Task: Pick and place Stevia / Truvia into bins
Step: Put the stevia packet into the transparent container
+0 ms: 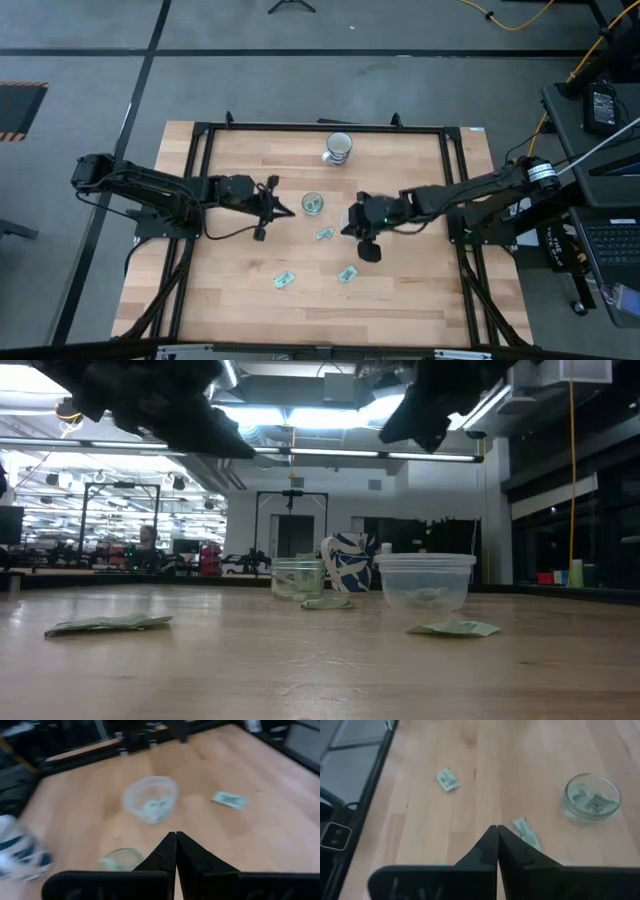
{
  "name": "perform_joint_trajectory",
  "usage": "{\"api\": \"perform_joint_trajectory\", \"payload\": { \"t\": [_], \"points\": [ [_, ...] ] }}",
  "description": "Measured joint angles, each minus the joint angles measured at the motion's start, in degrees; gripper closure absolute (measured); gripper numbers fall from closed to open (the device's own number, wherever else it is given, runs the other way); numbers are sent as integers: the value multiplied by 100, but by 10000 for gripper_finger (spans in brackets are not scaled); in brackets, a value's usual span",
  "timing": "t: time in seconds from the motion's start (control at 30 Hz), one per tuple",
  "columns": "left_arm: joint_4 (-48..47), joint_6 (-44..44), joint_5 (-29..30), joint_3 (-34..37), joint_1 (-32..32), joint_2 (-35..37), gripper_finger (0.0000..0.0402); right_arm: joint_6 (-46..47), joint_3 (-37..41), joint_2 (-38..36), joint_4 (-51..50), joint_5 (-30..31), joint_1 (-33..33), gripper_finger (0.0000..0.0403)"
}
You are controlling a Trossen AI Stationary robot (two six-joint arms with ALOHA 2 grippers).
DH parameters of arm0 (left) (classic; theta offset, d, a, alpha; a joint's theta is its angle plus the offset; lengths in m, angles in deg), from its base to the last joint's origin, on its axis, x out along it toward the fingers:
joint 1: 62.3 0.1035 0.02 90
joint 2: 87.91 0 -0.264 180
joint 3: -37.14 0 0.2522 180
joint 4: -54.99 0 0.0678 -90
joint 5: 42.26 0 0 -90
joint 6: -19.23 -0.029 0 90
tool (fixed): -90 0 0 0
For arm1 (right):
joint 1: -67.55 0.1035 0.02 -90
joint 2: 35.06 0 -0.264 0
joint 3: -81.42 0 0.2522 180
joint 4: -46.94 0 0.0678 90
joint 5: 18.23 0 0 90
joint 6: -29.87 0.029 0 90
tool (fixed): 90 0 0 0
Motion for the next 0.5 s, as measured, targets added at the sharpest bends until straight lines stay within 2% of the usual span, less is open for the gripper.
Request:
{"api": "perform_joint_trajectory", "payload": {
  "t": [0.13, 0.3, 0.5],
  "points": [
    [-25, 117, -123, -1, -346, 0, 398, 426, -165, 191, -171, 600, 526, 400],
    [-20, 290, -123, -1, -804, 0, 399, 1005, -491, 610, -383, 963, 1065, 400],
    [-20, 419, -29, -1, -1301, 0, 399, 1924, -1451, 1451, -1677, 1065, 1516, 401]
  ]
}}
